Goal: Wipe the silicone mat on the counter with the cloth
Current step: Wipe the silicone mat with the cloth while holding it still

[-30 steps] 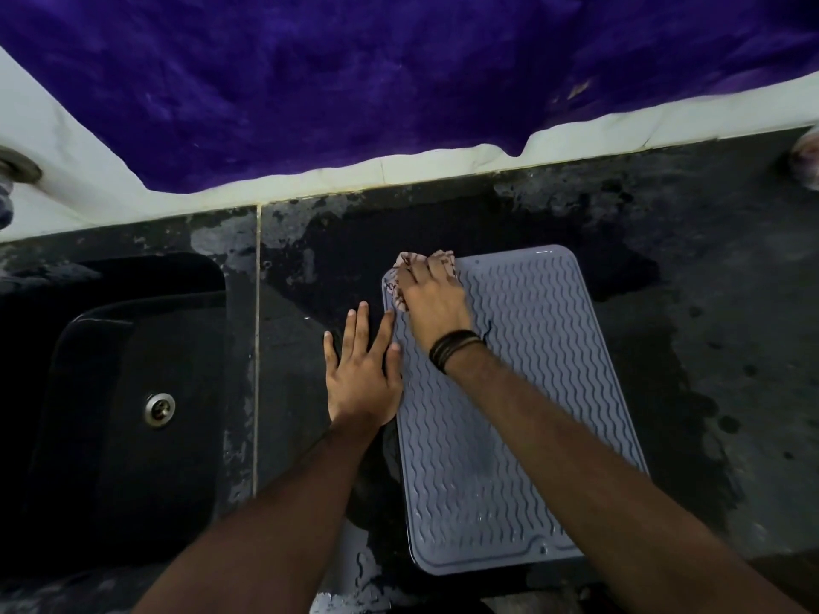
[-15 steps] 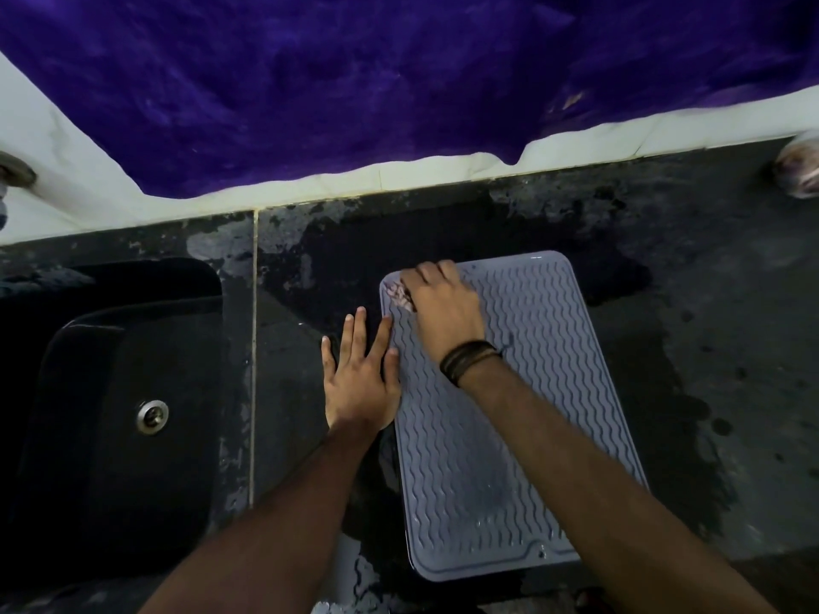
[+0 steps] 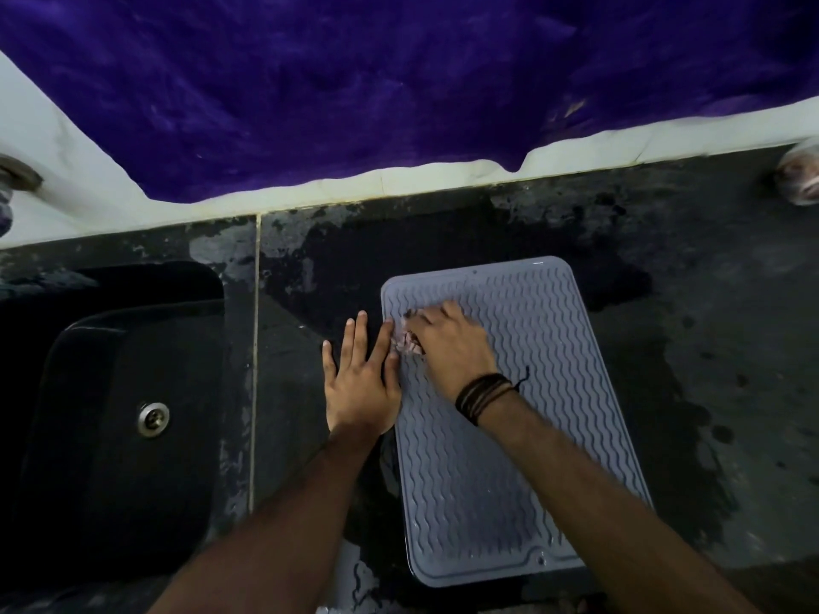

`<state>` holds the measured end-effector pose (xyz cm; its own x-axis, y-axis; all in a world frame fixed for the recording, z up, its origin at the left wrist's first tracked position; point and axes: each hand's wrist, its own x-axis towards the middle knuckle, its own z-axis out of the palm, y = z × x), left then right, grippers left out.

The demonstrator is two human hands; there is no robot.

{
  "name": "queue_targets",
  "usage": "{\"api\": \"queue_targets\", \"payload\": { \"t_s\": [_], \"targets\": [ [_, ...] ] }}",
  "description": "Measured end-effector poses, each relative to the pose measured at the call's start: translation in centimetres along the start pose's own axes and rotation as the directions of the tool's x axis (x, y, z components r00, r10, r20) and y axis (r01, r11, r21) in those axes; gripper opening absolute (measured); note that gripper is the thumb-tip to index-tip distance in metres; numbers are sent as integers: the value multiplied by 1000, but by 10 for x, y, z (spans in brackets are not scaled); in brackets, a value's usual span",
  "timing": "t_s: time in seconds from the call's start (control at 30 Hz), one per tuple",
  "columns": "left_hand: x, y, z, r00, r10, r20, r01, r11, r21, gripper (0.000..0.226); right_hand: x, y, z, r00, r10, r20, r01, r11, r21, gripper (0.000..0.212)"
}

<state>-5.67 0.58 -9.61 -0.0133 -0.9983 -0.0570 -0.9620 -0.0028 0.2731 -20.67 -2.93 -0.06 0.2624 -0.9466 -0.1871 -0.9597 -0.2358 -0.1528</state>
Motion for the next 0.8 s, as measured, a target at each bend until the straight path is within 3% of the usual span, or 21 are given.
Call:
{"api": "queue_targets", "payload": {
  "t_s": [0.17, 0.33, 0.67, 0.8],
  "targets": [
    [1, 0, -1, 1000, -4, 22, 4, 1000, 7, 56, 47, -11, -17, 985, 59, -159, -52, 997, 49, 46],
    [1, -1, 2, 1000, -20, 18, 20, 1000, 3, 56, 61, -15, 6, 997, -73, -31, 70, 992, -105, 41],
    [2, -1, 3, 1000, 4, 12, -4, 1000, -26, 55, 37, 61, -5, 962, 269, -43, -272, 959, -82, 46],
    [0, -2, 4, 1000, 14, 8, -14, 1000, -28, 55, 41, 35, -4, 969, 227, -97, -228, 974, 2, 55]
  ]
}}
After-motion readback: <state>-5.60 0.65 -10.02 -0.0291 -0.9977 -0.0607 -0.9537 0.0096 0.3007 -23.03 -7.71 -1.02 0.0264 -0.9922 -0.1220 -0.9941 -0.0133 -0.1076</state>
